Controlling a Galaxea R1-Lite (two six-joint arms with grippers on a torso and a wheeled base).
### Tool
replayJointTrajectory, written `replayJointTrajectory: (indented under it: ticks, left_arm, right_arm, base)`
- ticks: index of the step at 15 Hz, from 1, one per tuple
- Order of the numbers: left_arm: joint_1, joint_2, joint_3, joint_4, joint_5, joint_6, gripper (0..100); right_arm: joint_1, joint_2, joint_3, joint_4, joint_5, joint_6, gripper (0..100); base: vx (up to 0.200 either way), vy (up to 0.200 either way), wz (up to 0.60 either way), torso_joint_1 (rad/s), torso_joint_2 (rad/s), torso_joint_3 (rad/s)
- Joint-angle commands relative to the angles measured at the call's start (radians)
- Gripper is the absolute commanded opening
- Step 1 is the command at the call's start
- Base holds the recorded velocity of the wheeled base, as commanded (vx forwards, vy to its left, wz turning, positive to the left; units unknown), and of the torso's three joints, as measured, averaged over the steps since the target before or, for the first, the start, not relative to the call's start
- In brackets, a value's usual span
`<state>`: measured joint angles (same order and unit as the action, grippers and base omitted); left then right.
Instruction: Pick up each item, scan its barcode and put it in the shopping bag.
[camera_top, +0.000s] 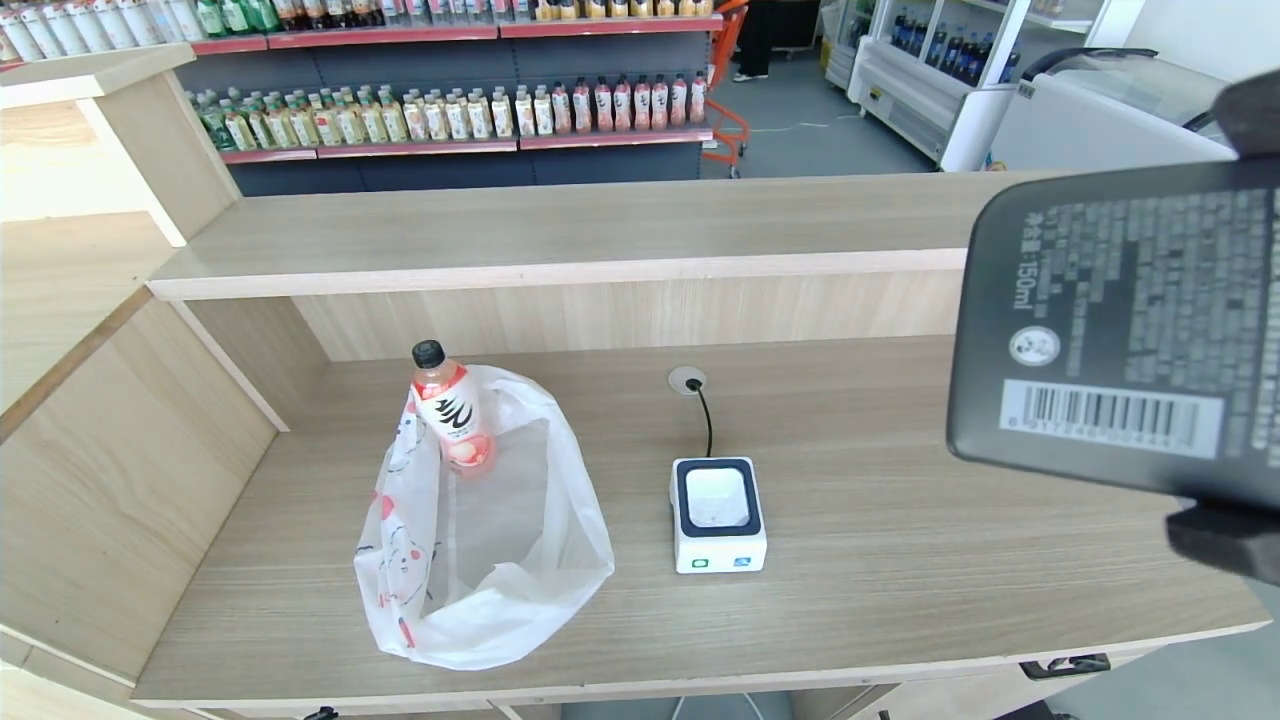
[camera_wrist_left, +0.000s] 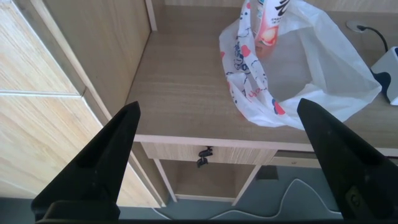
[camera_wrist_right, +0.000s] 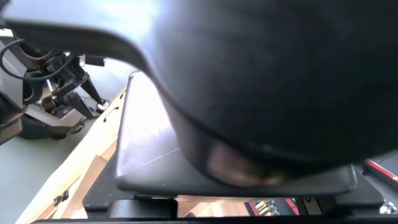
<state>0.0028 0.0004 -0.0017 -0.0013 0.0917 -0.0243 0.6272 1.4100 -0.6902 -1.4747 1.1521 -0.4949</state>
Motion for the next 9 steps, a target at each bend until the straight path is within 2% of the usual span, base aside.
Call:
replayJointTrajectory:
  ticks: [1,9]
  left_arm:
    - [0.000,0.000,0.000,0.000,0.000,0.000,100]
    - [0.000,0.000,0.000,0.000,0.000,0.000,100]
  right_arm:
    - [0.020,0.006,0.005,-0.001,0.000,-0.001,0]
    - [0.062,0.009,0.021,-0.001,0.000,-0.011,0]
  base:
    - [0.000,0.000,0.00,0.000,0.00,0.000]
    - [0.000,0.000,0.00,0.000,0.00,0.000]
